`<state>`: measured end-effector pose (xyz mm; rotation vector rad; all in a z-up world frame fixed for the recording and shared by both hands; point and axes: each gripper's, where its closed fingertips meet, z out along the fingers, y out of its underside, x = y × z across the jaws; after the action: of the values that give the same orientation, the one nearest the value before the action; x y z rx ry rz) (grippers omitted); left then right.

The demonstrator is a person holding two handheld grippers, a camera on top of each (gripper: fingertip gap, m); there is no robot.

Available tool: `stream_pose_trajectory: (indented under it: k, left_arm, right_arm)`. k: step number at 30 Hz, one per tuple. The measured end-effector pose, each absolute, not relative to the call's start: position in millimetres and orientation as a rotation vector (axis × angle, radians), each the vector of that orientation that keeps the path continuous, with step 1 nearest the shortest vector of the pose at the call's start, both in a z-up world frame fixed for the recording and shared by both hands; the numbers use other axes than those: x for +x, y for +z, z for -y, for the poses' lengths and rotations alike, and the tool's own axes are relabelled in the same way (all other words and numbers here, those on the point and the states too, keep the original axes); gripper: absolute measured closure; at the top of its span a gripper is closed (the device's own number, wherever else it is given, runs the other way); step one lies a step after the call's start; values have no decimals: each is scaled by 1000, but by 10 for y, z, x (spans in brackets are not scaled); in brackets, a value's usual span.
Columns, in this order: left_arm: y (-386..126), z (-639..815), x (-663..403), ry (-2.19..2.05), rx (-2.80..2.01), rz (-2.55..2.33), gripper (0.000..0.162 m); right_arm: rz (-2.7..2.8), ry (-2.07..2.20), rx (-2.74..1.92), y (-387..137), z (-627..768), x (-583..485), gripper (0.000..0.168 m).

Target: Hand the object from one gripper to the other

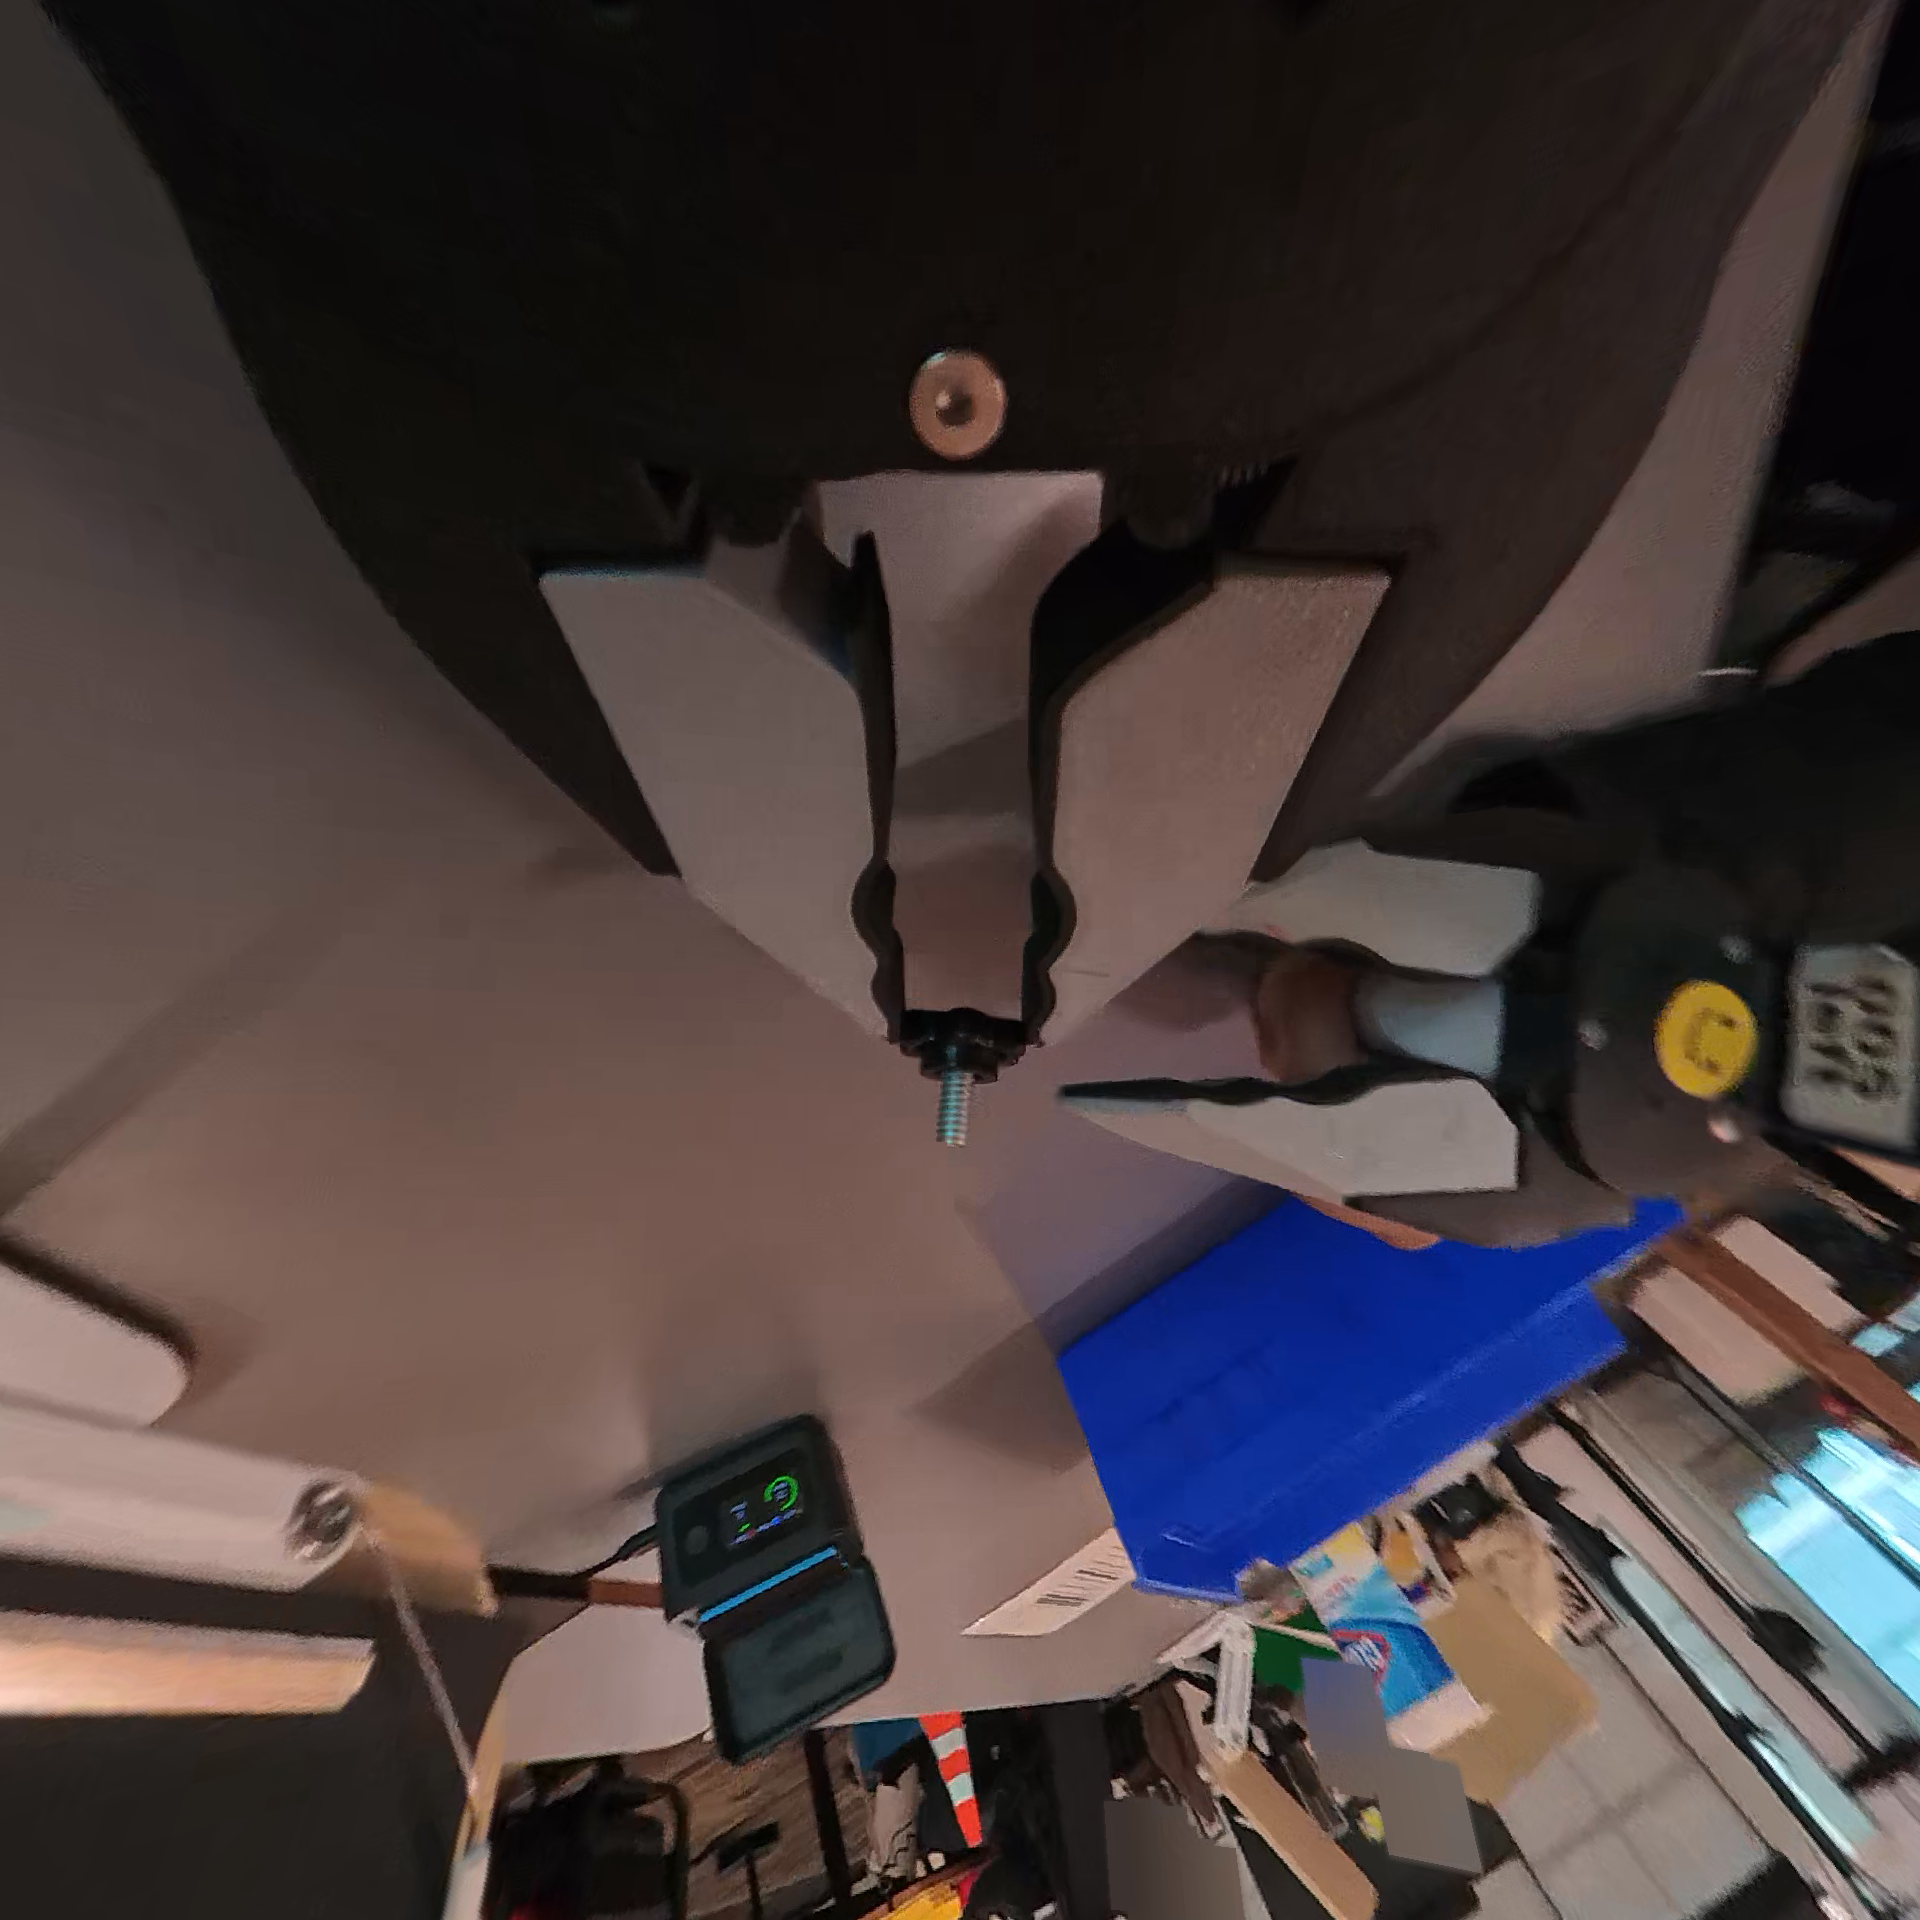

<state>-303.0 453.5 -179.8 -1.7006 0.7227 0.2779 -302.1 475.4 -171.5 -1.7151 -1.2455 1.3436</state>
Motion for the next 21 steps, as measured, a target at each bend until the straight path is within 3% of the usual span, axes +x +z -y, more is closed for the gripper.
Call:
stream_pose_trajectory:
  k: [8, 16, 21]
  left_arm:
    - [-1646, -4285, -2838, -635, -1816, -499, 118]
    - [-1412, -4143, -2763, -1321, -1745, -228, 127]
    - [-1381, -4229, -2948, -1361, -1718, -90, 141]
  right_arm:
    - [1548, 603, -1049, -1480, -4743, -2872, 150]
    - [1718, 168, -631, -1567, -4553, -2952, 150]
    - [1706, 14, -510, -1462, -4445, -2980, 150]
